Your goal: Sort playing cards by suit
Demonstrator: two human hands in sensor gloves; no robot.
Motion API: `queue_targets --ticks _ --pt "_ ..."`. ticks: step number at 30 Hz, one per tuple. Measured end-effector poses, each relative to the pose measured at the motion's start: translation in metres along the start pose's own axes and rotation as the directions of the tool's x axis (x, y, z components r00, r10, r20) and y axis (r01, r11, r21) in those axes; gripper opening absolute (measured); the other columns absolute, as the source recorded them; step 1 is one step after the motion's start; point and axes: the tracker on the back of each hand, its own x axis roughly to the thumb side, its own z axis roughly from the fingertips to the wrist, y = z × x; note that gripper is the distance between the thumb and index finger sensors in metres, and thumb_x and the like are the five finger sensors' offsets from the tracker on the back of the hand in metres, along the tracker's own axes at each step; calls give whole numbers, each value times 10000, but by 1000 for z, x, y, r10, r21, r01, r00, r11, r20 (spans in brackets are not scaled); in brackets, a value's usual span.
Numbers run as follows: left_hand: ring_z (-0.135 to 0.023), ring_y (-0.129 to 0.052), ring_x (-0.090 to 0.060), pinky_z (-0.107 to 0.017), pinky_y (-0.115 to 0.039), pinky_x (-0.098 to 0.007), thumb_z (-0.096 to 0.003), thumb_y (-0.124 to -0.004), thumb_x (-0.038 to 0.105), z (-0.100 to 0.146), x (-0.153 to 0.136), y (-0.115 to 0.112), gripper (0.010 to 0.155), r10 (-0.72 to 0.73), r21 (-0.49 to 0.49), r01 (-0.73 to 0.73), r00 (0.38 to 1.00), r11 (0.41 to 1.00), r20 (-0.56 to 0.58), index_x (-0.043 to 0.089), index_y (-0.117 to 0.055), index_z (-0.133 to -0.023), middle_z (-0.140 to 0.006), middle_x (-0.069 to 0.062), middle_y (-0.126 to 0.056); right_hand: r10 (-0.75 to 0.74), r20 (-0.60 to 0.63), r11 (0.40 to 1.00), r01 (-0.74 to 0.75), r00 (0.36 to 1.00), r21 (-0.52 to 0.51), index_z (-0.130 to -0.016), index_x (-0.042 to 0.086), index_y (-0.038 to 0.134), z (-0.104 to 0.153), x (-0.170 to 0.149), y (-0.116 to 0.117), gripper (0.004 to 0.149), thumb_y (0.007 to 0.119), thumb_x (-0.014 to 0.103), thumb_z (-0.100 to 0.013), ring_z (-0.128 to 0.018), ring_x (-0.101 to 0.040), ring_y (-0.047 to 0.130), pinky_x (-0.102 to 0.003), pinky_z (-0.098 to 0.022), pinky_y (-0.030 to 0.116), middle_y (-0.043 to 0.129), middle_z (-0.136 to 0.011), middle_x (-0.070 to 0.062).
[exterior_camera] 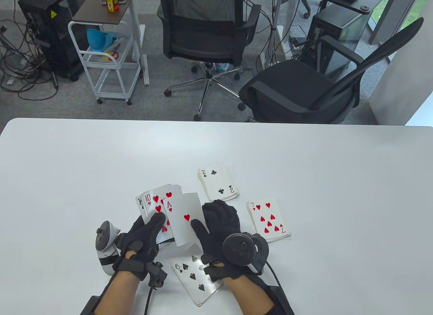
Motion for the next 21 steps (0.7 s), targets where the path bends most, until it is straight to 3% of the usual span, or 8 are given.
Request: queue_targets --ticks 5,14,18,21 --pt "-780 -993 -264 -503 -932 -397 -580 -805 483 2 6 6 489 18 44 -20 999 999 35 269 -713 -1010 -945 24 -894 29 -58 999 -30 998 -15 -845 84 835 -6 -9 -14 381 781 337 -565 -983 -508 582 -723 -675 433 734 -998 -183" --pt "-777 -995 -263 -501 -933 -396 -580 -802 484 0 6 3 491 0 32 -2 999 999 36 267 -709 -1011 -945 27 -894 106 -361 970 -176 926 -166 -911 135 808 -15 -78 -94 382 757 329 -585 -990 -540 524 -738 -668 391 682 -1031 -213" --pt "-778 -995 -263 -500 -933 -396 -580 -802 483 0 3 0 489 -13 23 13 1000 1000 22 268 -711 -1010 -944 25 -895 164 -524 969 -235 836 -73 -909 136 807 -11 -110 -115 374 773 330 -591 -1000 -554 473 -743 -667 365 640 -1053 -232" --pt "-777 -995 -263 -499 -933 -397 -580 -802 484 -1 0 -3 490 -22 18 21 1000 1000 12 268 -711 -1010 -944 25 -895 226 -616 973 -204 755 108 -910 127 812 -9 -134 -114 370 806 314 -591 -1015 -570 396 -753 -664 325 585 -1080 -252"
